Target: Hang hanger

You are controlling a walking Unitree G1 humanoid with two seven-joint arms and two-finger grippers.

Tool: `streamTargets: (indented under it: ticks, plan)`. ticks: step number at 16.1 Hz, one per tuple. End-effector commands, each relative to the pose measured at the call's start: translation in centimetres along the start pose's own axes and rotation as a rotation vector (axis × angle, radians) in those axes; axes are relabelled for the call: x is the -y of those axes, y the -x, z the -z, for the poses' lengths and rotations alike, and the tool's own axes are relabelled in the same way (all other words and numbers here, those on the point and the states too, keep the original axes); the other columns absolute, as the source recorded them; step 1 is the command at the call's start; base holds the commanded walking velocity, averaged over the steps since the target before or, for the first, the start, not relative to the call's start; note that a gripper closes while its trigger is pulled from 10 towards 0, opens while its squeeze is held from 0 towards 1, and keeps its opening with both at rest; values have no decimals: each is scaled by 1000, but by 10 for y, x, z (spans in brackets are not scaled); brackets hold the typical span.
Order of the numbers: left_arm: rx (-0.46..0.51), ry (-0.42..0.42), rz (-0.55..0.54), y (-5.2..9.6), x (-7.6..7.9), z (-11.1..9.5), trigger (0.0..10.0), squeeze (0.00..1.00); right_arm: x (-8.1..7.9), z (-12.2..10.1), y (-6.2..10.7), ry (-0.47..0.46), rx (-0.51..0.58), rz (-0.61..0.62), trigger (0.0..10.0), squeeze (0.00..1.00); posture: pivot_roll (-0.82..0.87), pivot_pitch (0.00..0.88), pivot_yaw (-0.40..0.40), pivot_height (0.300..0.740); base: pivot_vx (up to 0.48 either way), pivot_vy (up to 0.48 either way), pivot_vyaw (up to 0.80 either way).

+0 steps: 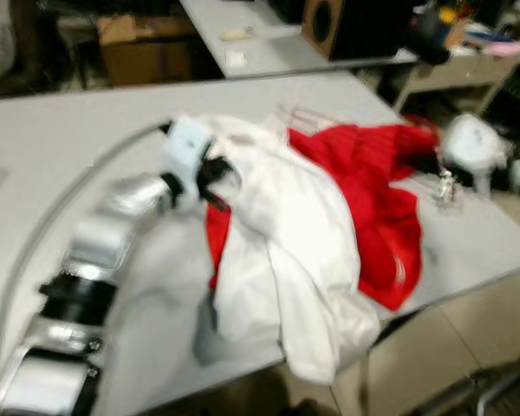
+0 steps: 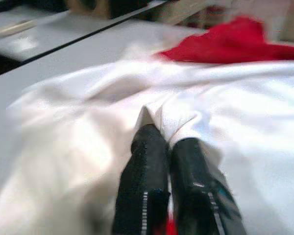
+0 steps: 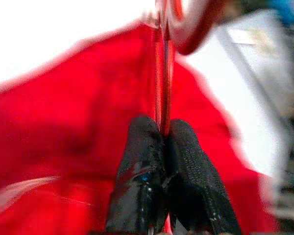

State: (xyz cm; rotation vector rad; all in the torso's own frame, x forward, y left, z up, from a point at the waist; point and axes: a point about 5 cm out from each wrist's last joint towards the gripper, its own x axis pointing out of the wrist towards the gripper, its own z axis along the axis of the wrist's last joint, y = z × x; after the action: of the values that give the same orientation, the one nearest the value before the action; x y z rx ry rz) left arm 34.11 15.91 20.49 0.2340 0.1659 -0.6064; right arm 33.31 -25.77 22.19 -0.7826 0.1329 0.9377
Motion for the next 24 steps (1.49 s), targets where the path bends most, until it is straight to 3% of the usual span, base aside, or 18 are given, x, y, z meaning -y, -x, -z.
streamTargets:
  ticks: [1, 2, 4, 5, 7, 8, 9, 10, 11, 13, 15, 17, 20, 24]
  plan:
    - [5, -8, 28, 0, 4, -5, 10000, 1000, 3, -13, 5, 20, 30, -30, 10000, 0, -26, 0, -49, 740, 0, 0, 0]
    - [-43, -11, 65, 8, -1, -4, 10000, 1000, 0, -18, 16, -10, 42, -50, 10000, 0, -40, 0, -28, 740, 0, 0, 0]
    - [-148, -49, 103, 30, -14, -1, 10000, 1000, 7, -35, 30, -73, 142, 61, 10000, 0, -40, 0, -28, 740, 0, 0, 0]
    - [-161, -32, 111, 39, -20, -1, 10000, 1000, 4, -41, 34, -108, 178, 82, 10000, 0, -40, 0, -28, 740, 0, 0, 0]
    - [-125, -1, 174, 64, -29, -6, 10000, 1000, -8, -50, 37, -172, 221, 110, 10000, 0, -43, 0, -7, 740, 0, 0, 0]
    - [-57, 45, 190, 76, -34, -12, 10000, 1000, -10, -56, 38, -240, 263, 155, 10000, 0, -39, 0, -9, 740, 0, 0, 0]
    - [-29, 78, 188, 82, -36, -14, 10000, 1000, -11, -59, 39, -279, 285, 179, 10000, 0, -33, 0, -16, 740, 0, 0, 0]
    - [36, 165, 22, 87, -51, -15, 10000, 0, -15, -64, 36, -392, 336, 281, 10000, 0, -19, 0, -29, 740, 0, 0, 0]
    - [81, 161, -71, 85, -55, -16, 10000, 0, -19, -65, 33, -441, 346, 316, 10000, 0, -14, 0, -37, 740, 0, 0, 0]
    - [210, 153, -156, 76, -44, -22, 10000, 0, -34, -63, 24, -528, 327, 344, 10000, 0, 0, 0, -57, 740, 0, 0, 0]
    - [220, 150, -155, 61, -11, -14, 10000, 0, -62, -65, 4, -631, 310, 337, 10000, 0, 7, 0, -65, 740, 0, 0, 0]
    - [213, 163, -175, 47, 15, -2, 10000, 0, -82, -71, -16, -645, 292, 316, 10000, 0, 0, 0, -62, 740, 0, 0, 0]
    - [198, 158, -147, 33, 35, 2, 10000, 0, -89, -75, -25, -631, 265, 321, 10000, 0, -7, 0, -62, 740, -271, 0, 0]
    - [172, 106, -157, 27, 43, 8, 10000, 0, -94, -75, -30, -622, 257, 381, 10000, 0, -10, 0, -50, 740, -402, 0, 0]
